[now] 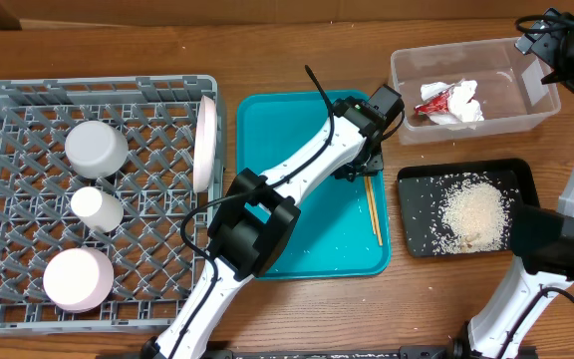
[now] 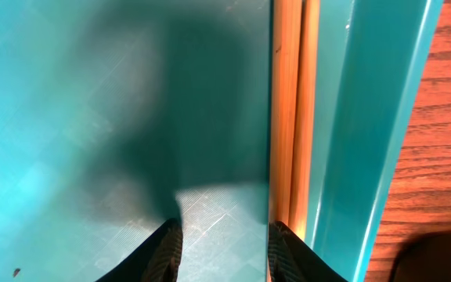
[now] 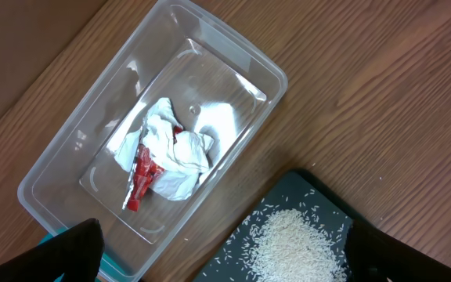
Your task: Sort waste into correct bins and load items into the dishwasher
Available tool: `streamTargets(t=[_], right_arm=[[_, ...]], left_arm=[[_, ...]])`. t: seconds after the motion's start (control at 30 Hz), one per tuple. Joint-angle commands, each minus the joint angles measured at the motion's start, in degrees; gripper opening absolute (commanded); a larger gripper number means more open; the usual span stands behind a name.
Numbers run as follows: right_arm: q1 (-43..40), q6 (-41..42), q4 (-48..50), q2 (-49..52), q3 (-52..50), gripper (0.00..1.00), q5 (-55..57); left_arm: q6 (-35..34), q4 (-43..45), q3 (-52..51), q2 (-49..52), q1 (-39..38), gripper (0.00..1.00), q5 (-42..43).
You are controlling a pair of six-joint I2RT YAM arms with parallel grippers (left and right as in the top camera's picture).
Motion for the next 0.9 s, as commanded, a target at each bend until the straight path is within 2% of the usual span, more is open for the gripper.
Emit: streamTargets(t=[0.0,0.87], right_arm=[[-0.1,-0.4,0.2,-1.4,0.8,1.0,0.6],[-0.1,-0.4,0.2,-1.4,0.8,1.0,0.6]], left_arm=[[2.3,0.2,1.0,-1.7,-0.1,0.39,0.5],[1.9,1.6,0.5,-0.4,-1.4,0.38,-0.5]])
